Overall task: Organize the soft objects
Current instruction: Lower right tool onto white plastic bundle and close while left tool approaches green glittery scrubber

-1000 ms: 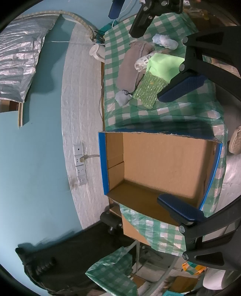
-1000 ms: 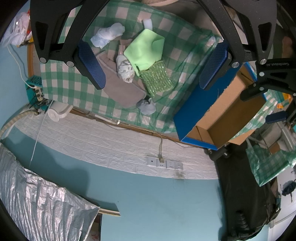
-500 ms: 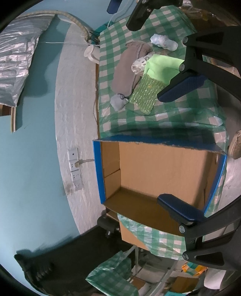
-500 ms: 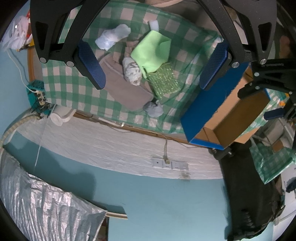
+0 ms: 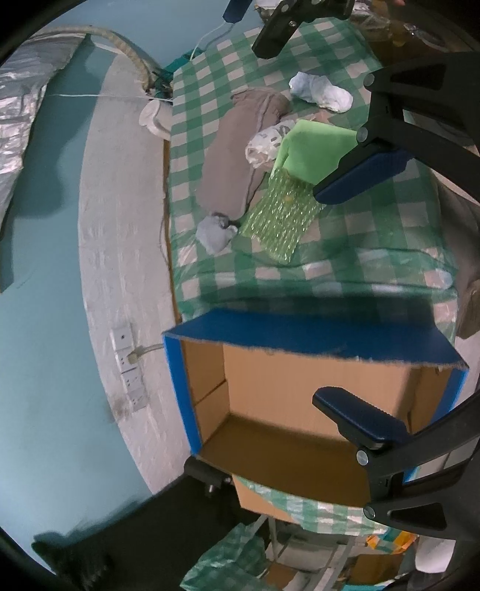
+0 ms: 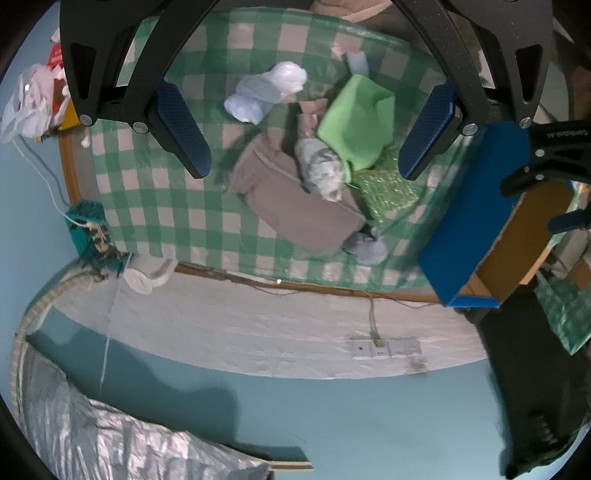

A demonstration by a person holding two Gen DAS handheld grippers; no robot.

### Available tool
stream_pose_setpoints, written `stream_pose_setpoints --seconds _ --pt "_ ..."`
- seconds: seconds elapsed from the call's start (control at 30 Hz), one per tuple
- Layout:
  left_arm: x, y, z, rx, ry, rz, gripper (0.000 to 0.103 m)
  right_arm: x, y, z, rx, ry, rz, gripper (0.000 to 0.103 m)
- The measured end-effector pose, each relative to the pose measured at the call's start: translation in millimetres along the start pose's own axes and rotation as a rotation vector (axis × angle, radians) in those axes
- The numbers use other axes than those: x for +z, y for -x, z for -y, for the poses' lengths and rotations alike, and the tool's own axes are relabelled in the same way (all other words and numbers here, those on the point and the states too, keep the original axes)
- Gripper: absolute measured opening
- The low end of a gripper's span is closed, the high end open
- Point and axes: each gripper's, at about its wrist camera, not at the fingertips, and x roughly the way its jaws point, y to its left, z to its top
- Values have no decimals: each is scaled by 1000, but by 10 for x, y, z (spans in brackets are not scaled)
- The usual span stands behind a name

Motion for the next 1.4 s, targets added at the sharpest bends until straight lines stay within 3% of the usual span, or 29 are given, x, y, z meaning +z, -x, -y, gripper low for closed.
stream_pose_setpoints --seconds 0.57,1.1,1.4 --pt "218 -584 411 11 3 -93 100 -223 -446 400 -106 -73 -118 101" --pt "389 -1233 495 -9 79 -203 100 -583 -910 693 -136 -159 -263 101" --pt "464 -1430 615 -22 94 -231 100 -694 -1062 654 -132 -143 -306 100"
